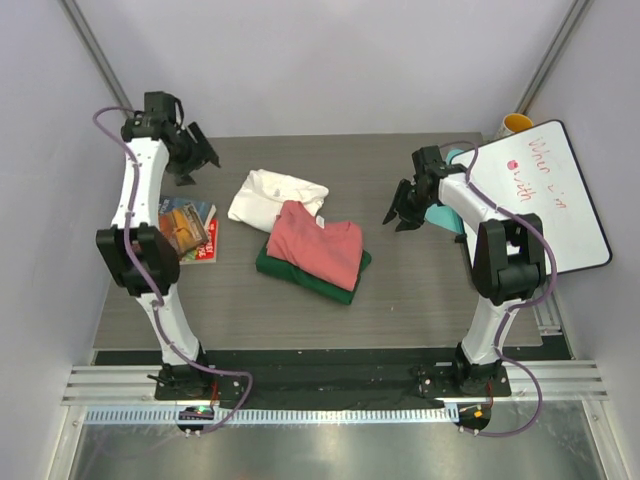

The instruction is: Fold and stack the t-shirts

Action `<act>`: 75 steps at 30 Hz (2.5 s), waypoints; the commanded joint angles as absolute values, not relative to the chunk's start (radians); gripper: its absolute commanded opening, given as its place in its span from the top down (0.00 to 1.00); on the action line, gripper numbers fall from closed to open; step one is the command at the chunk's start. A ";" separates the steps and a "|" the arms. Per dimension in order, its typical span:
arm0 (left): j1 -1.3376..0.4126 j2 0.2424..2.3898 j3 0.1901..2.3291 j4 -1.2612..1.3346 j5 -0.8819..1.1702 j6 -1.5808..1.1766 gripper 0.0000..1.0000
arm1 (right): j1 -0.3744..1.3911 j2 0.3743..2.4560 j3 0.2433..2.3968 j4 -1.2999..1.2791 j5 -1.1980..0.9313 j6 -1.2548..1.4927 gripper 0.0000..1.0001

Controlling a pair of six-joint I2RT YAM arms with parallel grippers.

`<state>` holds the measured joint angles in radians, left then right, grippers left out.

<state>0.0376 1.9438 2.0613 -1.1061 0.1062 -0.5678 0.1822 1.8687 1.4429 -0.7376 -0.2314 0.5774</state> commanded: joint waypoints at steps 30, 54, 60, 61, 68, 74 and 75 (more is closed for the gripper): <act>0.276 2.507 2.310 -0.991 0.137 -0.548 0.34 | 0.183 1.729 1.327 -0.765 -0.209 0.594 0.54; 0.218 2.097 1.352 -0.790 0.041 -0.511 0.40 | 0.190 1.736 1.348 -0.738 -0.244 0.607 0.54; 0.192 1.898 1.285 -0.831 -0.018 -0.540 0.43 | 0.192 1.747 1.377 -0.736 -0.253 0.607 0.54; 0.190 1.884 1.295 -0.857 -0.009 -0.549 0.43 | 0.192 1.747 1.382 -0.738 -0.256 0.607 0.54; 0.192 1.893 1.448 -1.014 0.040 -0.543 0.44 | 0.192 1.764 1.424 -0.736 -0.275 0.604 0.54; 0.190 1.856 1.361 -1.017 0.048 -0.543 0.47 | 0.190 1.755 1.416 -0.738 -0.275 0.595 0.54; 0.190 1.849 1.342 -1.016 0.043 -0.545 0.47 | 0.192 1.753 1.414 -0.736 -0.275 0.594 0.54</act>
<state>0.1883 1.8893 1.4036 -0.9661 0.0307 -0.5423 0.1844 1.7676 1.3869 -0.7494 -0.2604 0.5968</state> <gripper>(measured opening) 0.542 0.465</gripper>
